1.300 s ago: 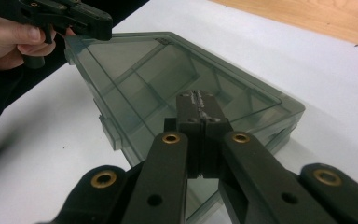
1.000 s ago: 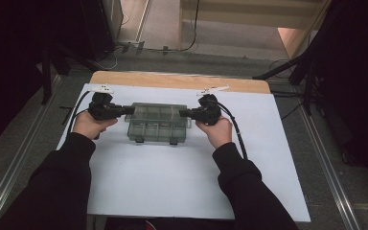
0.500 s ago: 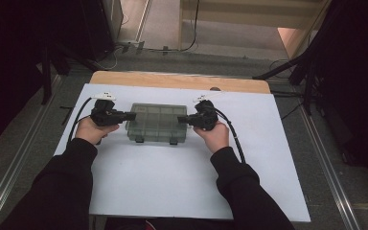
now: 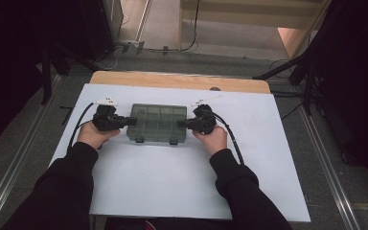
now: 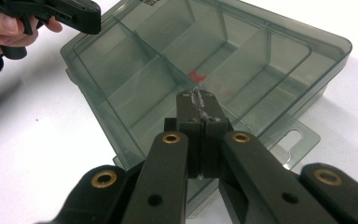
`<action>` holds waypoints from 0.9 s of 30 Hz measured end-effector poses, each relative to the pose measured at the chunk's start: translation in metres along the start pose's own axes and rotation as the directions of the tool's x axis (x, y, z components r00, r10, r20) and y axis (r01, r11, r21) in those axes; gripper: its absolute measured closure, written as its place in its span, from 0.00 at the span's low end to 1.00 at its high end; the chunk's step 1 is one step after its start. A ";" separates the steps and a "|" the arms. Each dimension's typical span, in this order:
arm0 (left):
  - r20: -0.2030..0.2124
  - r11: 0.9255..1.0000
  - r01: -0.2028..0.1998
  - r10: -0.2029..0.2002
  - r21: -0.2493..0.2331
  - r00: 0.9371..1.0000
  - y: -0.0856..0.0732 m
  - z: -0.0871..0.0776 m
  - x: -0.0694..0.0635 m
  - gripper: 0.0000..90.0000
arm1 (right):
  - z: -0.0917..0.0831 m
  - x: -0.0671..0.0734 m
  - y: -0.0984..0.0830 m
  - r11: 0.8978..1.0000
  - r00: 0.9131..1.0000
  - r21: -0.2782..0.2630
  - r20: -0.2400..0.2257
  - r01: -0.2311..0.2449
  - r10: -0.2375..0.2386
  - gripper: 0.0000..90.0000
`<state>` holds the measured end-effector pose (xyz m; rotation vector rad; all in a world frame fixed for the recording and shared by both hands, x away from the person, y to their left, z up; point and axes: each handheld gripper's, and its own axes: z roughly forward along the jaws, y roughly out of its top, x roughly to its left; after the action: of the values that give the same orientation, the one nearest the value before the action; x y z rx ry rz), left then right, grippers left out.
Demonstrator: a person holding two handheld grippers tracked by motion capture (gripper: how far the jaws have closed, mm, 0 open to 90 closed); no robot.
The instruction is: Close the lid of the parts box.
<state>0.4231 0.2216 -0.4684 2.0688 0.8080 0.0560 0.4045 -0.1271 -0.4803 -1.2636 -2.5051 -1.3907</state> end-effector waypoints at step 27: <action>0.023 0.999 0.025 -0.026 0.021 0.999 -0.004 -0.013 -0.029 0.59 | -0.026 0.011 -0.018 0.999 0.995 0.014 -0.090 0.031 -0.029 0.71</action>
<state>0.3942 0.2163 -0.4565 2.0747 0.8237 0.0090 0.3757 -0.1436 -0.4734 -1.1381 -2.4807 -1.3978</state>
